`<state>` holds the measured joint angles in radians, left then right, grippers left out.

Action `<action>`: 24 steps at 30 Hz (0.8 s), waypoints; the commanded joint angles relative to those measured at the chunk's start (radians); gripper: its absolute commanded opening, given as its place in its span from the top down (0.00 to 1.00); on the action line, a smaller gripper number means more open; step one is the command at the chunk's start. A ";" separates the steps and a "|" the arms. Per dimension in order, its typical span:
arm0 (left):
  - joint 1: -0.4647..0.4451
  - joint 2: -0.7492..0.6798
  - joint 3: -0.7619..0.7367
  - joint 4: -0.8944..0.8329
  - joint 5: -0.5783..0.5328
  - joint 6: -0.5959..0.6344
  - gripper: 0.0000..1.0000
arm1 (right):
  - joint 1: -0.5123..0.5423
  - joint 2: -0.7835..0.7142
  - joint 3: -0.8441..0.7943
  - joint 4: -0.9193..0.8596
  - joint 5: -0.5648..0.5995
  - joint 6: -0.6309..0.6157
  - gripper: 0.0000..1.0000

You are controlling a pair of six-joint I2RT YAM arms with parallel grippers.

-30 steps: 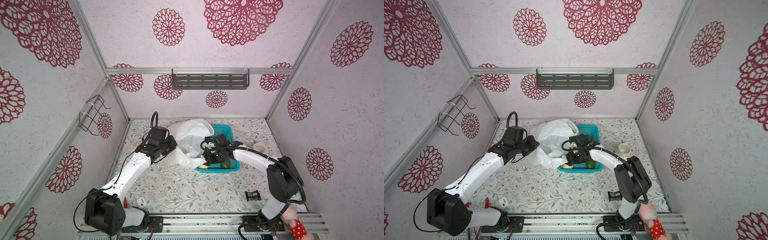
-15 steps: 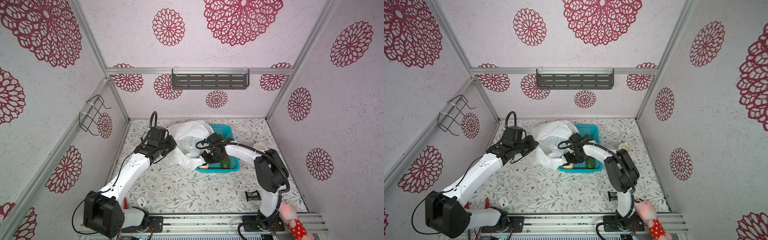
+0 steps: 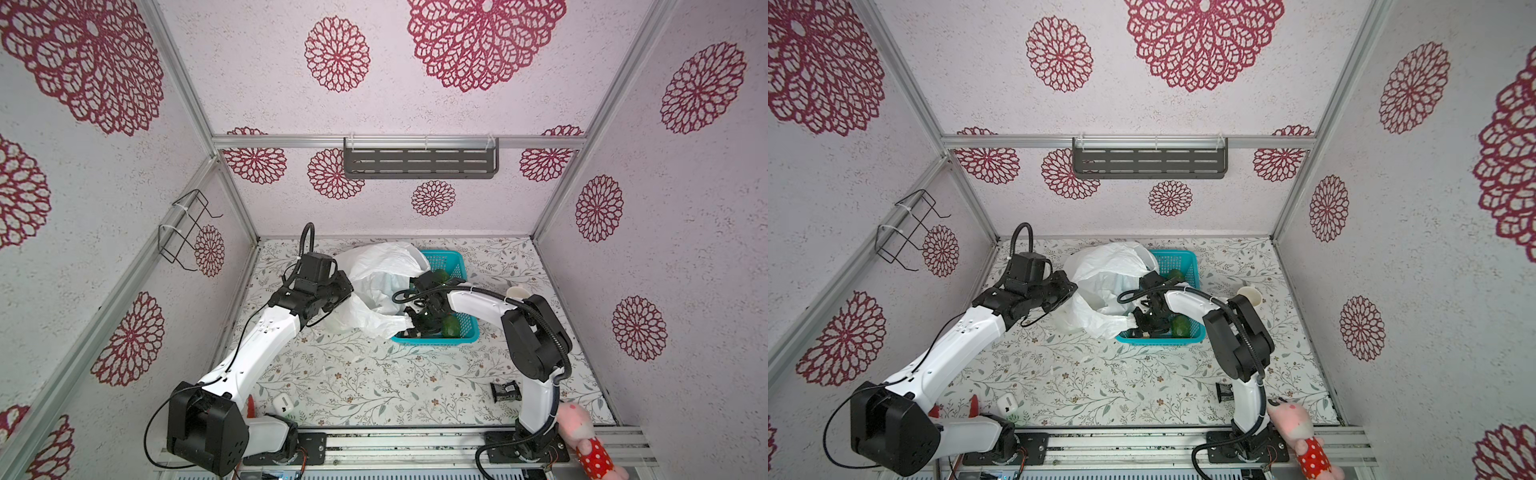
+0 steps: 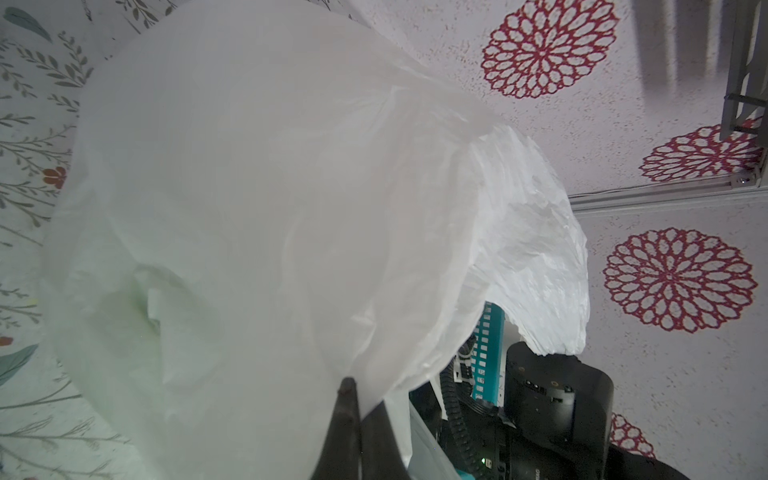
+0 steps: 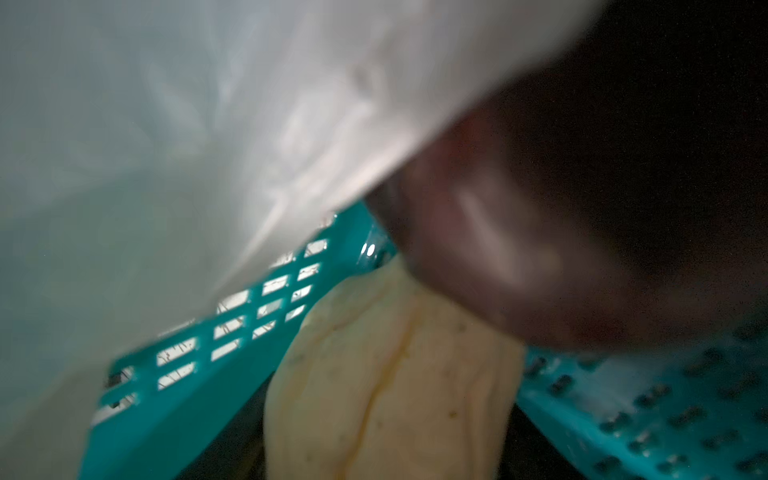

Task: Place the fruits into the plastic bag
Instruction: 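Lower the right gripper to the pale fruit in the basket and grasp it, then carry the pale pear into the held-open bag and release it with the right gripper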

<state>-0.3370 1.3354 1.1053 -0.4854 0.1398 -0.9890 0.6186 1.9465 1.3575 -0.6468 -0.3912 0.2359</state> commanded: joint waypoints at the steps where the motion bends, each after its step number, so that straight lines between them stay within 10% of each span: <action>1: 0.006 0.004 0.015 0.002 -0.017 0.009 1.00 | 0.000 -0.023 -0.004 -0.043 0.043 -0.004 0.50; 13: 0.004 0.003 0.013 0.008 0.000 0.028 1.00 | -0.079 -0.341 0.043 -0.004 0.207 0.028 0.68; 24: -0.013 0.005 -0.004 0.033 0.004 0.018 1.00 | 0.010 -0.258 0.224 0.061 -0.045 -0.022 0.68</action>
<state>-0.3424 1.3354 1.1053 -0.4824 0.1448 -0.9718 0.5991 1.6512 1.5433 -0.6029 -0.3462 0.2363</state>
